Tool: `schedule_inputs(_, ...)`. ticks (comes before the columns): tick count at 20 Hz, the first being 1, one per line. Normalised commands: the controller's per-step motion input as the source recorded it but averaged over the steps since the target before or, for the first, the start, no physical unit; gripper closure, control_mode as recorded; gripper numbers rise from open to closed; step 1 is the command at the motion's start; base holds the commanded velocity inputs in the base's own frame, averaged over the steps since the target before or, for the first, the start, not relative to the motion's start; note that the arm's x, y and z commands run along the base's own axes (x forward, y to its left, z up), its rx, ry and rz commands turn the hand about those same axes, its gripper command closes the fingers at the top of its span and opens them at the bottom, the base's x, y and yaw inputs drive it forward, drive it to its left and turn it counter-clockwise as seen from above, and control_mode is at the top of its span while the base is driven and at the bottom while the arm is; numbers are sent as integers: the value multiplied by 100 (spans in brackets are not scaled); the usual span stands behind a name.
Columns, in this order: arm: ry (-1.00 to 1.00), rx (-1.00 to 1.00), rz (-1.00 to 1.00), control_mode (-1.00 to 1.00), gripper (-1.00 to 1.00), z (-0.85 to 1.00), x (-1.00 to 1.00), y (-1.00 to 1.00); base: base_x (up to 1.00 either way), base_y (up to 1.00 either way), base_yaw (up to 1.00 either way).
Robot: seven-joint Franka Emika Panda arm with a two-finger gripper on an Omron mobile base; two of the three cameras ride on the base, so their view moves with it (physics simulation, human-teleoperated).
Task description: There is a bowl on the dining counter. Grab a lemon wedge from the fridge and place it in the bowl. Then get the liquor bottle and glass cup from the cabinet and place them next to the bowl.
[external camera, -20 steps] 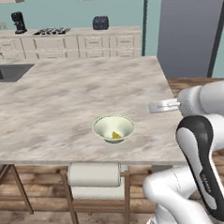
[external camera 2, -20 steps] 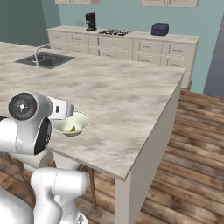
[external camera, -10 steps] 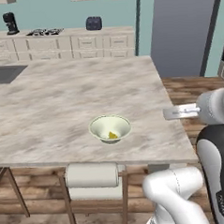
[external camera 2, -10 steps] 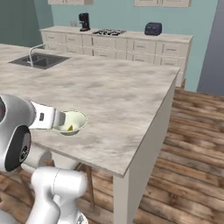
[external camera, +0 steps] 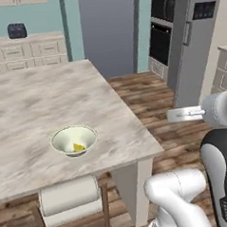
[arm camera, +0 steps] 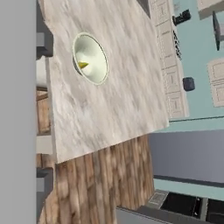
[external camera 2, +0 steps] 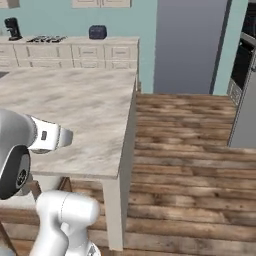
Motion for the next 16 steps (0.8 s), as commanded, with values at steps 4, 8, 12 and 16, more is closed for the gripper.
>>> schedule_inputs(4,0,0,0,100,-100,0,0,0,-5,0,-74)
schedule_inputs(8,0,0,0,100,-100,0,0,0,-1,0,-74)
schedule_inputs(12,0,0,0,100,-100,0,0,0,0,-11,-71)
schedule_inputs(16,0,0,0,100,-100,0,0,0,0,-35,-66)
